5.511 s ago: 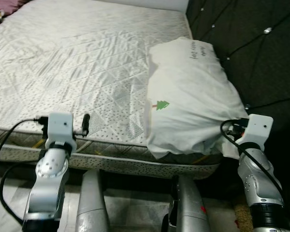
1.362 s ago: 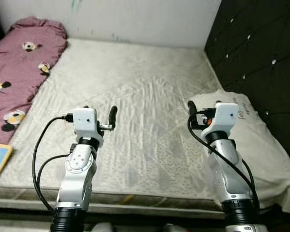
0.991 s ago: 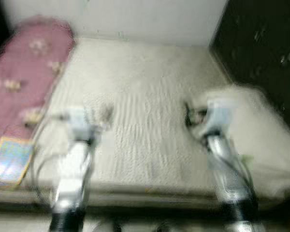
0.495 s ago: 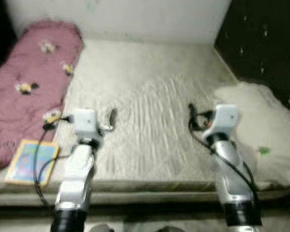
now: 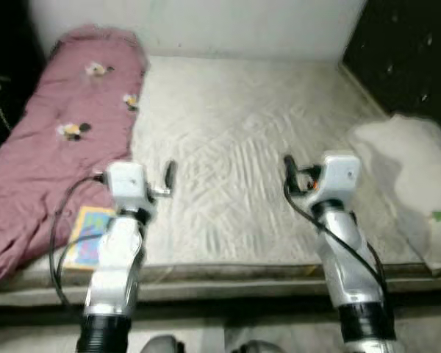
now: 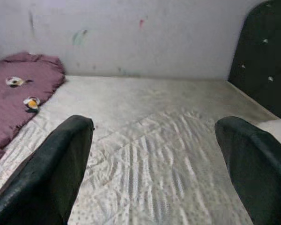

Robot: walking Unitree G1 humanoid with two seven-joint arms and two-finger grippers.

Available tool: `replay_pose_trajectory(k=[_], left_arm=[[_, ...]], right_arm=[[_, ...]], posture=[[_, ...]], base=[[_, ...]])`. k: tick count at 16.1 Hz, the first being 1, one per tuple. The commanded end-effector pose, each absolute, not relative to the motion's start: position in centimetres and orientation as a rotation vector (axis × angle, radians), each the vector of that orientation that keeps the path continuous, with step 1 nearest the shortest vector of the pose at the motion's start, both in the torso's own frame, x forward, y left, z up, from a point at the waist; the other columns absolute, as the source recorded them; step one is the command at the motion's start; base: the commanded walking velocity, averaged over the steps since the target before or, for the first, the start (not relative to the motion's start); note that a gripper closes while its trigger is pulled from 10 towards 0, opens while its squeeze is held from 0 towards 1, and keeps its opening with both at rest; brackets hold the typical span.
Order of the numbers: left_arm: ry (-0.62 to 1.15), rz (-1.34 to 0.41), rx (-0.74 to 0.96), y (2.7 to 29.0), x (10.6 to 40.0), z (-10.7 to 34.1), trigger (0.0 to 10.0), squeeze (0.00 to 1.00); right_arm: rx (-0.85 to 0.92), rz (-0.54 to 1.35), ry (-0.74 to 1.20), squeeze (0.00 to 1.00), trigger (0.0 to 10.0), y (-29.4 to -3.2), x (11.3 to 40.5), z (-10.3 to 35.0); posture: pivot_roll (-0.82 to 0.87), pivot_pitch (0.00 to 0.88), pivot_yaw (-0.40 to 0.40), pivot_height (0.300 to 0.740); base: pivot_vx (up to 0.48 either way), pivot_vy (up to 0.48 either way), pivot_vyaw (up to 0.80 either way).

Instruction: Clean up the room

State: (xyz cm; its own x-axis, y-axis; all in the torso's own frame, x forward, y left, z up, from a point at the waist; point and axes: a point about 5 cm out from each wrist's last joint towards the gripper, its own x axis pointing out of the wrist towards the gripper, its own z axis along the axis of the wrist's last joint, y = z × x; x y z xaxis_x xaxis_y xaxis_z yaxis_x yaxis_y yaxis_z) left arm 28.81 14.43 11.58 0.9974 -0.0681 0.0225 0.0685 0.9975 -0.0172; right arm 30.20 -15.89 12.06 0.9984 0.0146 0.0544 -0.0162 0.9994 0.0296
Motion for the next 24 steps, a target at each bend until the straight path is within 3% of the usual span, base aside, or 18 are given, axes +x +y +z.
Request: replay_pose_trajectory(k=[1, 18, 24], left_arm=[[-0.032, -0.055, -0.008, 14.97, 28.96, 11.95, 10.0, 0.0], [-0.054, -0.065, -0.006, 14.8, 29.0, 12.22, 10.0, 0.0], [-0.096, -0.097, -0.02, 14.87, 28.77, 12.75, 10.0, 0.0]], right_arm=[[0.033, 0.024, -0.08, 0.0, 10.0, -15.63, 30.43, 12.78], [0.027, 0.034, -0.073, 0.0, 10.0, -15.54, 30.52, 12.57], [0.025, 0.036, -0.075, 0.0, 10.0, -15.52, 30.53, 12.57]], posture=[[-0.01, 0.0, -0.065, 0.74], [-0.01, 0.0, -0.065, 0.74], [-0.01, 0.0, -0.067, 0.74]], base=[[0.0, 0.48, 0.0], [0.0, 0.477, 0.0], [0.0, 0.0, 0.0]])
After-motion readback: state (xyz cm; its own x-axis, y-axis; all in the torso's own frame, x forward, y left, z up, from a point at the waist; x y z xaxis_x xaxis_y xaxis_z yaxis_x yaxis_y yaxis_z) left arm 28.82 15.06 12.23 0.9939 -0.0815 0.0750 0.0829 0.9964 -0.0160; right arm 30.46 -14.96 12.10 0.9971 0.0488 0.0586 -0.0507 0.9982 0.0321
